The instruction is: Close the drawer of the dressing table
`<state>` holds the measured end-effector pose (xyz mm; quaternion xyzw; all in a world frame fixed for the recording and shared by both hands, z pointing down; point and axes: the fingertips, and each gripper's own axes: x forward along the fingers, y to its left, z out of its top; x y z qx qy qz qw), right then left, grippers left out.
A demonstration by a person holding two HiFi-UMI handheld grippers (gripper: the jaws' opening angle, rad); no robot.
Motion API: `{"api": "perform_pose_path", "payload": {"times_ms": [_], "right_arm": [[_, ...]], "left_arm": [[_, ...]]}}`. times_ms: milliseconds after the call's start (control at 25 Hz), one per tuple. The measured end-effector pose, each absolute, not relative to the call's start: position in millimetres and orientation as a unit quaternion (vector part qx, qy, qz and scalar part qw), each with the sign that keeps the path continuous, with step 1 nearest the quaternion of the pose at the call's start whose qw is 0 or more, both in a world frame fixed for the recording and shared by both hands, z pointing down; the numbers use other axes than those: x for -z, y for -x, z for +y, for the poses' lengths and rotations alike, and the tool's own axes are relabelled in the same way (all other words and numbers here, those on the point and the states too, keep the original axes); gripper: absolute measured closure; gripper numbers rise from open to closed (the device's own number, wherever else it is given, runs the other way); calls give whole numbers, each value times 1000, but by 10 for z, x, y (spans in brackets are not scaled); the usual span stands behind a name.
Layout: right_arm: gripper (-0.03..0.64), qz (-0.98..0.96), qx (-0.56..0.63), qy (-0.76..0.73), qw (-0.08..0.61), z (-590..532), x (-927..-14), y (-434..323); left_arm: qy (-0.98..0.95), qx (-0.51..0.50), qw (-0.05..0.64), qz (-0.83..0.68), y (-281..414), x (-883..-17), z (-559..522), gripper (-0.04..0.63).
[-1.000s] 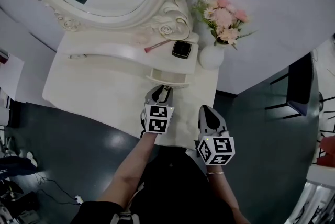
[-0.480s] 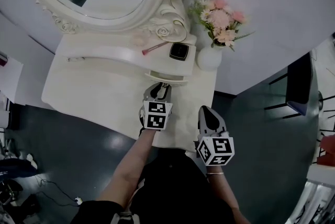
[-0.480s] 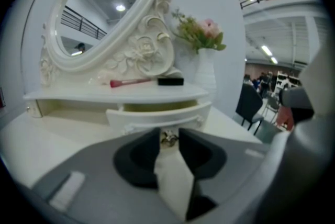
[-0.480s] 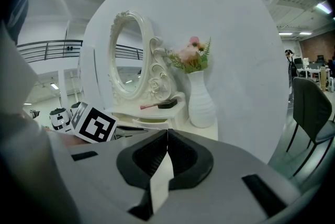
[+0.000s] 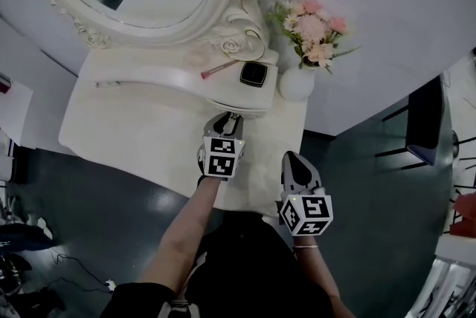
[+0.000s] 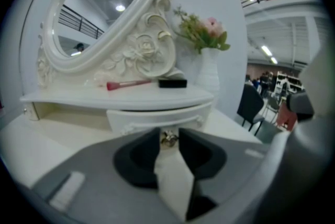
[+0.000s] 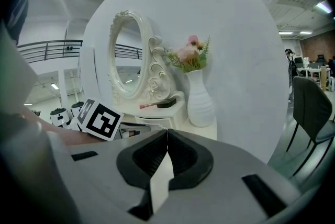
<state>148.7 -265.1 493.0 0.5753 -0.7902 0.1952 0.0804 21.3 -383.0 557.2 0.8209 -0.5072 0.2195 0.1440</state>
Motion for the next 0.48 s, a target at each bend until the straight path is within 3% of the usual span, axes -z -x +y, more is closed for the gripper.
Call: {"api": "perform_pose_path", "payload": {"times_ms": [480], "right_arm": [[612, -787, -199, -579, 79, -2641, -4943, -1535]], "left_arm": [[-820, -224, 136, -509, -253, -5567, -4049, 477]]}}
